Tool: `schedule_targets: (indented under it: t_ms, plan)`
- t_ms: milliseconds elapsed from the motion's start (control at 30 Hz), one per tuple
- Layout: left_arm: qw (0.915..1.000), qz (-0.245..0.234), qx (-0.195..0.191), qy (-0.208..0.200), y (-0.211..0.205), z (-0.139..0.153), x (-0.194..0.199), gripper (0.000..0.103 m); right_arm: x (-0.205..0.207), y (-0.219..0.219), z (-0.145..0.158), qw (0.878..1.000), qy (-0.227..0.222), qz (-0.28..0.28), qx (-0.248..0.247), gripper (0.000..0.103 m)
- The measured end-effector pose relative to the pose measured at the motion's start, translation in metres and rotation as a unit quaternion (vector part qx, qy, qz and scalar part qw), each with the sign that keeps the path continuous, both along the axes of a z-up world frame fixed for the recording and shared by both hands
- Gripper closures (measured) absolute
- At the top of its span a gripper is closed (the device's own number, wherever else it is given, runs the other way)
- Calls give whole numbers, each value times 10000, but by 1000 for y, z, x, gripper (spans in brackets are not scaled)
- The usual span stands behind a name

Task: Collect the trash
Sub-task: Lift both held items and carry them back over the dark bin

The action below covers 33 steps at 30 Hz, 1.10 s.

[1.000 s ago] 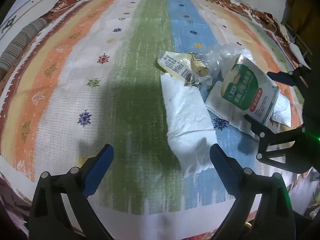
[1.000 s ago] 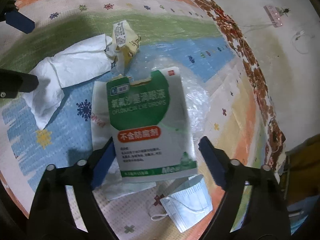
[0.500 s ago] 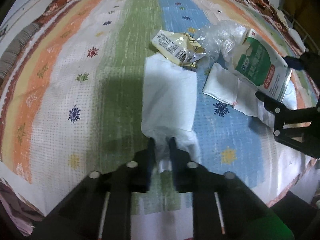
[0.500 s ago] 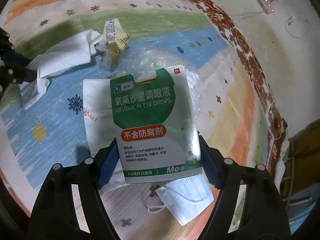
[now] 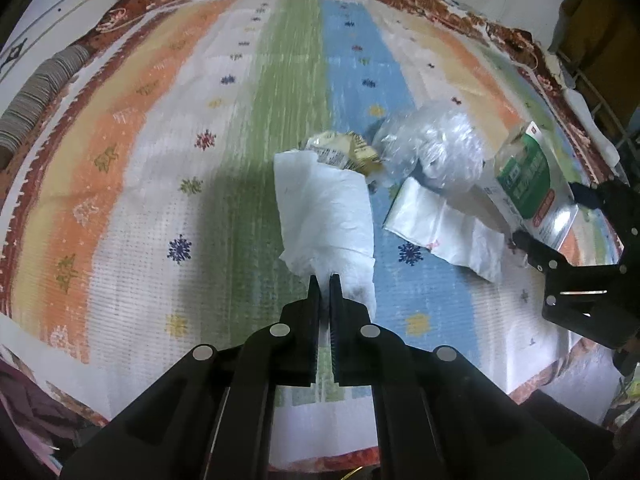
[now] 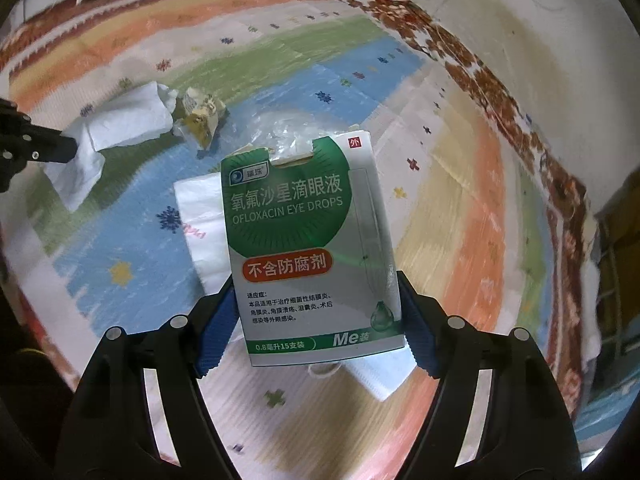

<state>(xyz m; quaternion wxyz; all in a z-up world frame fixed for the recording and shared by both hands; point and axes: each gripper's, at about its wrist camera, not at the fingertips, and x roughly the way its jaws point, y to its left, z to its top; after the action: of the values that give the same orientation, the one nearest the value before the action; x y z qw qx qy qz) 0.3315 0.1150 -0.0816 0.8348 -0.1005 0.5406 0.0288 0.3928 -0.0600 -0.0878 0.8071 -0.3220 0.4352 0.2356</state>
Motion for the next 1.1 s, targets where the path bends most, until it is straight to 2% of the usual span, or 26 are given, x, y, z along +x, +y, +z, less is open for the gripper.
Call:
schedule_targets:
  t_ms: [267,433,700,1100]
  plan:
    - [9996,162,-197,-122,10,15,-11,100,-13,-24,14,9987,214,-358,286,34]
    - [9980,291,-490,-263,12,31,-21,100,-20,-33,22,9951,475,-671,558,34]
    - [9943,282,-899,-507,2,59,-41,100,-41,-39,47,9870,727,-830,1168,34]
    - [9883,246,-1154,-962,-14,103,-86,100,-83,-68,90,9726,758,-977,1971,34]
